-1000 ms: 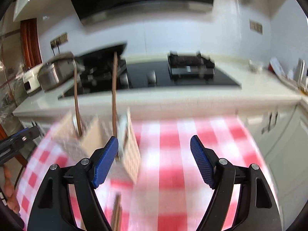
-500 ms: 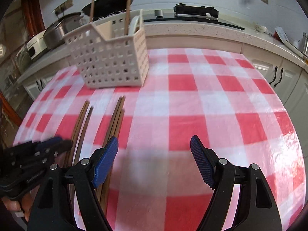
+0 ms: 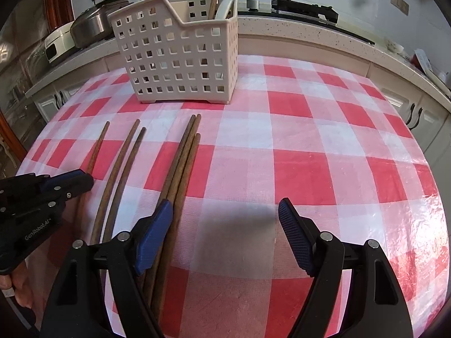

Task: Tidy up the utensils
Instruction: 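Move both tools back to the loose chopsticks on the cloth and close on one each, then lift both held chopsticks upright and carry them over the basket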

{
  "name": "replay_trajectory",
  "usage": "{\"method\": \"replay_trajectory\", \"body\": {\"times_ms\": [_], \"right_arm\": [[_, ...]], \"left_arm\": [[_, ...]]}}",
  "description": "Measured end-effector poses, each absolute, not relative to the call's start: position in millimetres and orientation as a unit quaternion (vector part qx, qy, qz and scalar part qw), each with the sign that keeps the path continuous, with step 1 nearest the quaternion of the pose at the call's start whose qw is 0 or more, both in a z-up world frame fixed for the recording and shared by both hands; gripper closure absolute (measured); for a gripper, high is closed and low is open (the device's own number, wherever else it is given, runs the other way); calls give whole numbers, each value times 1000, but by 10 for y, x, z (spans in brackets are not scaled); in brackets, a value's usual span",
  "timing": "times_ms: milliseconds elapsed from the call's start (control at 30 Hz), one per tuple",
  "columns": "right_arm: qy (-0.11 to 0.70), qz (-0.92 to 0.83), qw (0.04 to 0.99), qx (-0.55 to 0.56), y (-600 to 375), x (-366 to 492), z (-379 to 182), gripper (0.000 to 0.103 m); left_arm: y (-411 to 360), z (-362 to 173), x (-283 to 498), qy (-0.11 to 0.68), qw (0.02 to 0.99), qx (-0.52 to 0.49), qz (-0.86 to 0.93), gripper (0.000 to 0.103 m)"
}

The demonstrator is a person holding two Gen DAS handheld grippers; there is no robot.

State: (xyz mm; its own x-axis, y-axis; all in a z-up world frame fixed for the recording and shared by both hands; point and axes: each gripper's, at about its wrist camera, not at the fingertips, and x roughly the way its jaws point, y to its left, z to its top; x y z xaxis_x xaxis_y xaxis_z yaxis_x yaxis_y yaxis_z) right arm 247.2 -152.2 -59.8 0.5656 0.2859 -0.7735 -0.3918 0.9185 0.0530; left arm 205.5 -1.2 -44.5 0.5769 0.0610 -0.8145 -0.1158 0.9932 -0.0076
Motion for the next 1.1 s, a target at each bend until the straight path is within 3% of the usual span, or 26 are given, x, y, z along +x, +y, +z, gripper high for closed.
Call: {"method": "replay_trajectory", "body": {"times_ms": [300, 400, 467, 567, 1100], "right_arm": [[429, 178, 882, -77, -1503, 2541, -630, 36], [424, 183, 883, -79, -1481, 2539, -618, 50], [421, 190, 883, -83, -1446, 2520, -609, 70], [415, 202, 882, -93, -1374, 2479, -599, 88], [407, 212, 886, -69, -1466, 2462, -440, 94]], "left_arm": [[70, -449, 2059, 462, 884, -21, 73, 89], [43, -451, 2073, 465, 882, -8, 75, 90], [47, -448, 2085, 468, 881, -8, 75, 91], [48, -447, 2091, 470, 880, -8, 70, 94], [135, -237, 1998, 445, 893, -54, 46, 97]]}}
